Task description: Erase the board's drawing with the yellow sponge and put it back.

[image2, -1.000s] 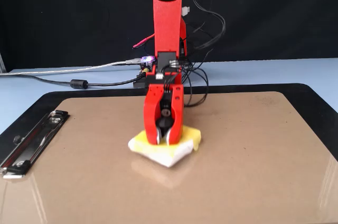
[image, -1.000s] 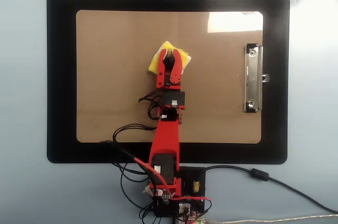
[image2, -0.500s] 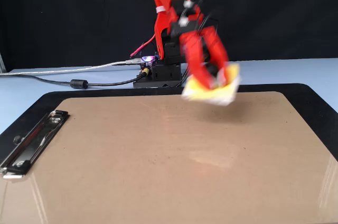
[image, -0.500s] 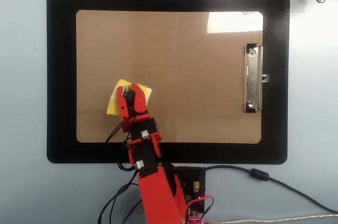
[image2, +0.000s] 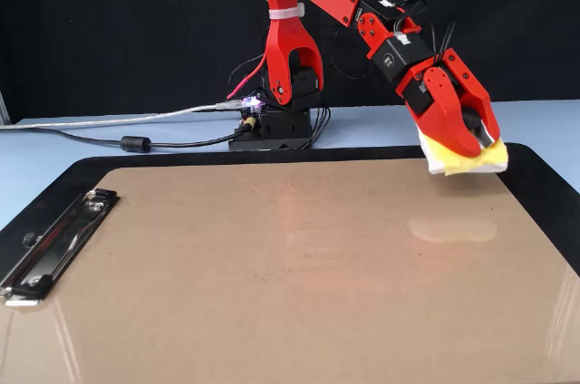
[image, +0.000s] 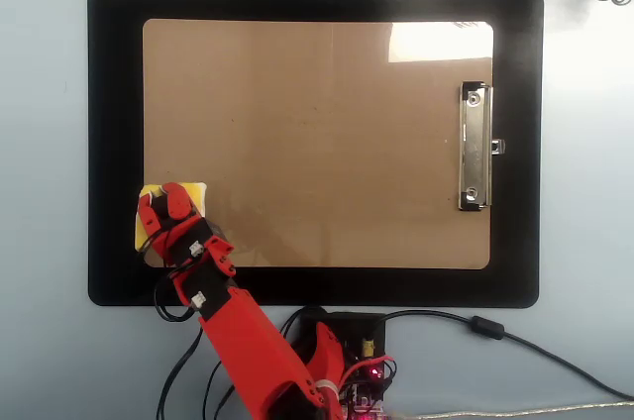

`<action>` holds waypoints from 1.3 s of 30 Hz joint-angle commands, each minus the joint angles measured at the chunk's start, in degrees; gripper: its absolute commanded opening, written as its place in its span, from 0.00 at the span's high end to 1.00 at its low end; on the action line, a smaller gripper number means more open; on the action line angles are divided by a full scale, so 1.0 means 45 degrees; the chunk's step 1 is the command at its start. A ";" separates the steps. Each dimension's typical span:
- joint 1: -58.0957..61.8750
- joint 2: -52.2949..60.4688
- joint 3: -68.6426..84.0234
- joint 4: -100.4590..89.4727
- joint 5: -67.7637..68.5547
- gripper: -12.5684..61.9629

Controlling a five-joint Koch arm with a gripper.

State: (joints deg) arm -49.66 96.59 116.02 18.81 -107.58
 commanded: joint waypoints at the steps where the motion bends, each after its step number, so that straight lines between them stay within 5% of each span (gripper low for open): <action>1: -0.0293 -0.0078 -0.0781 -0.0234 -0.0332 0.94; 5: -0.0293 -0.1074 -0.1113 -0.0801 -0.0312 0.91; 13: -0.0996 -0.1602 -0.1172 -0.1523 -0.0352 0.45; 15: -0.1074 -0.1465 -0.1133 -0.1445 -0.0352 0.40; 20: -0.0918 0.0977 -0.1445 0.1758 -0.0332 0.40; 24: -0.0566 0.2871 -0.4297 0.8145 -0.0312 0.40; 30: 0.3164 0.2910 -0.7988 1.7598 0.2461 0.40; 34: 0.7637 0.3164 -0.6895 1.9043 0.6328 0.40; 39: 1.1094 0.4336 -0.2344 1.8789 0.6816 0.39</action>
State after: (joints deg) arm -0.35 113.29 106.35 102.13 -75.94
